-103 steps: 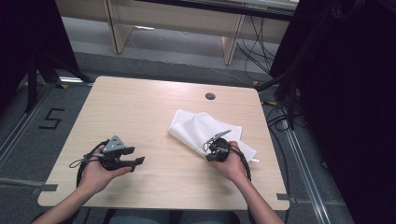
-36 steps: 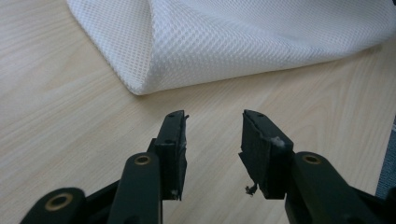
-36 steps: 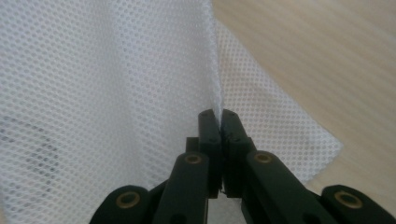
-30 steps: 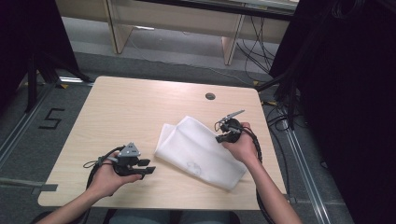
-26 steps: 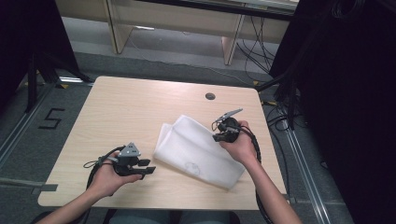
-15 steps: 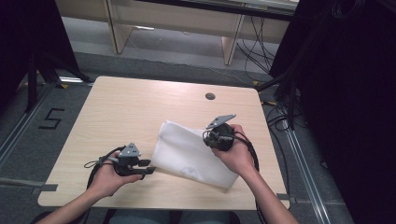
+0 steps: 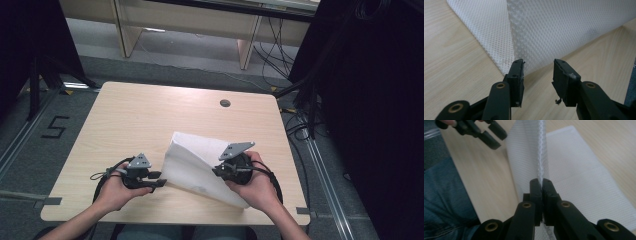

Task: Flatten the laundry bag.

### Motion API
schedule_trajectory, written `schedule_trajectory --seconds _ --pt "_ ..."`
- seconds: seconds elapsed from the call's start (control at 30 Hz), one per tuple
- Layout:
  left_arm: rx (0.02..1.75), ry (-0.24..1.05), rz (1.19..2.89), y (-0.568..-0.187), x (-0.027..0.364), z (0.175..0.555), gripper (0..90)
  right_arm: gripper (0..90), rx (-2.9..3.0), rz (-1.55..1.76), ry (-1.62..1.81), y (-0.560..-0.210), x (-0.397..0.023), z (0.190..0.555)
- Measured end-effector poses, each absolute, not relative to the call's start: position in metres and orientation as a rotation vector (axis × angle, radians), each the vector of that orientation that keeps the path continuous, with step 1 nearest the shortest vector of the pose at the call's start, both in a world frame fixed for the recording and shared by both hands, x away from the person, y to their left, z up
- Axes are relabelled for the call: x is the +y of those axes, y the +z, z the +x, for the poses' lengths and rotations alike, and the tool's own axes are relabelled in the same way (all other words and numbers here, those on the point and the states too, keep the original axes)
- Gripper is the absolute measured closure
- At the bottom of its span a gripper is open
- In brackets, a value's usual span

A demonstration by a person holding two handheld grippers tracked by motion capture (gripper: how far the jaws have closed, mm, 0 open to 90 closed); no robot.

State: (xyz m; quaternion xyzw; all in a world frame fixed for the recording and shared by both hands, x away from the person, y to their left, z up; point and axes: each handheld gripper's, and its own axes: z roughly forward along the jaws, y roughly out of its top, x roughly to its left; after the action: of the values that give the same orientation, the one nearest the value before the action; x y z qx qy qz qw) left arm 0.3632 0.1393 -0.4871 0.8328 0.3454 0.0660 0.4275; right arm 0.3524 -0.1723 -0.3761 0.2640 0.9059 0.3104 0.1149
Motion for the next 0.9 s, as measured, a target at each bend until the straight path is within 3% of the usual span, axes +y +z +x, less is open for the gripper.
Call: schedule_trajectory --seconds 0.5,0.9 --pt "0.816 0.150 2.101 -0.480 0.155 0.360 57.9 89.0 2.858 0.631 0.972 -0.402 -0.156 0.326" --pt "0.984 0.251 2.123 -0.478 0.185 0.368 57.3 88.9 3.024 0.614 0.861 -0.442 -0.139 0.319"
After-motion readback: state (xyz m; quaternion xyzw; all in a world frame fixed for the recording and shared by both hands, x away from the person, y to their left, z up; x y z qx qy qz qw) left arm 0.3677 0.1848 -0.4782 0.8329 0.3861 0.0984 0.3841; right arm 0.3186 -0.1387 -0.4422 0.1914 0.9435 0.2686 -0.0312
